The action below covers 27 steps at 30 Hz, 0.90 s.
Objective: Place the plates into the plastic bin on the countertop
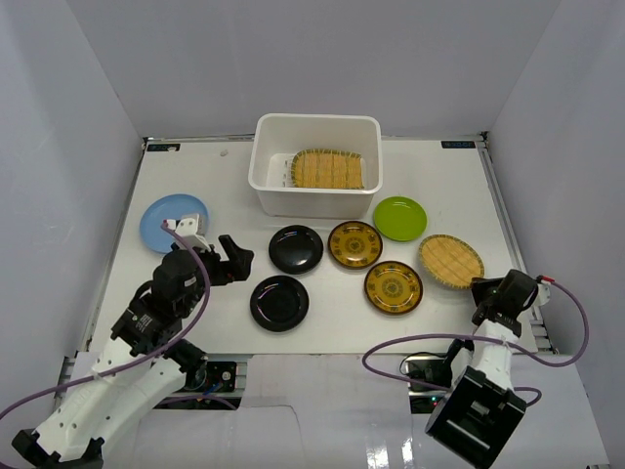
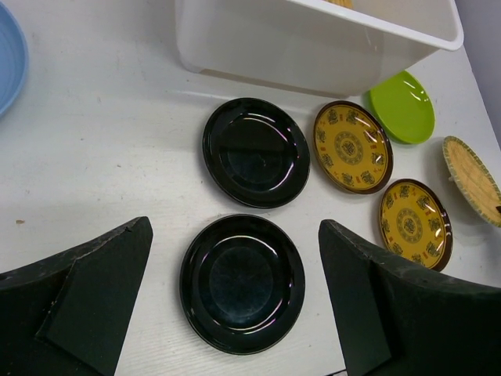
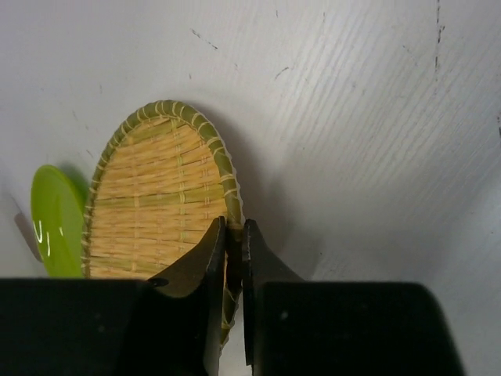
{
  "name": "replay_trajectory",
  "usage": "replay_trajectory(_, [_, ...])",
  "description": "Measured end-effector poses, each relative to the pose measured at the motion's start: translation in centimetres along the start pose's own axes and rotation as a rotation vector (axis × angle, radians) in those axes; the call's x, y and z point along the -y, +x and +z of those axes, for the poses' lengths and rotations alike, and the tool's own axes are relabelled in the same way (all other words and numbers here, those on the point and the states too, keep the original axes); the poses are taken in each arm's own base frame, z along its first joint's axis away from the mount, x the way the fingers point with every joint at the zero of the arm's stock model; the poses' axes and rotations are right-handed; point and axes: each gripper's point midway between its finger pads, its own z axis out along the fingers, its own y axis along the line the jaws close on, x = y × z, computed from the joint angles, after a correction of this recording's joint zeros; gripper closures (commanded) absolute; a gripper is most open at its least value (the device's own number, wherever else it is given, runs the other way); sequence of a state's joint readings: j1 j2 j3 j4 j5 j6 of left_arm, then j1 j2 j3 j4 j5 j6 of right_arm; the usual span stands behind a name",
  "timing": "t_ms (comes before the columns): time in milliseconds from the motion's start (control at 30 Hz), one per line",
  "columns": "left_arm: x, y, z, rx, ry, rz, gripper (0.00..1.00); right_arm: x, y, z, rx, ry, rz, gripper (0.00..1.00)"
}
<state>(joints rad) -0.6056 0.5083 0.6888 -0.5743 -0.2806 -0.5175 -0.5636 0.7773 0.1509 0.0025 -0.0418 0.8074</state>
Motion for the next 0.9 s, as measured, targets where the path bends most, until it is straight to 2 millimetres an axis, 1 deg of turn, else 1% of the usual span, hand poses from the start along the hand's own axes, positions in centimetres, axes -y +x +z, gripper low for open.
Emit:
replay_trajectory(133, [-0.1,0.6,0.7,-0.029,-0.017,0.004,0.02,-1.0,-1.2,-0.6,0.052,-0.039,-0.013,0.92])
replay_trajectory(300, [-0.1,1.0,1.2,-0.049,-0.027,0.009,0.02,-1.9,-2.6,-2.0,0.08,-0.033,-0.052,0.92])
replay_trajectory(400, [0.1,0.6,1.2,-0.034,-0.019,0.004,0.02,-3.7,-3.5,-3.0,0.074,-0.065,-0.057,0.92])
replay_trajectory(533, [0.5,0.2,1.7,-0.04,-0.022,-0.005,0.02,-7.5,-5.3,-4.7,0.08,-0.163,-0.042,0.92])
replay_trajectory(633, [1.1,0.0,2.3,-0.04,-0.013,-0.018,0.02,-11.1,-6.9,-6.3,0.089,-0.272,-0.021,0.92])
replay_trajectory(733, [1.5,-0.2,2.8,-0.033,-0.003,-0.038,0.02,-14.3,-8.4,-7.7,0.097,-0.363,-0.011,0.92])
replay_trajectory(800, [1.8,-0.2,3.1,-0.033,0.001,-0.05,0.02,-16.0,-9.2,-8.5,0.106,-0.415,-0.008,0.92])
replay_trajectory(900, [2.0,-0.1,3.7,-0.039,-0.002,-0.066,0.02,-18.2,-9.5,-9.5,0.093,-0.492,0.0,0.92])
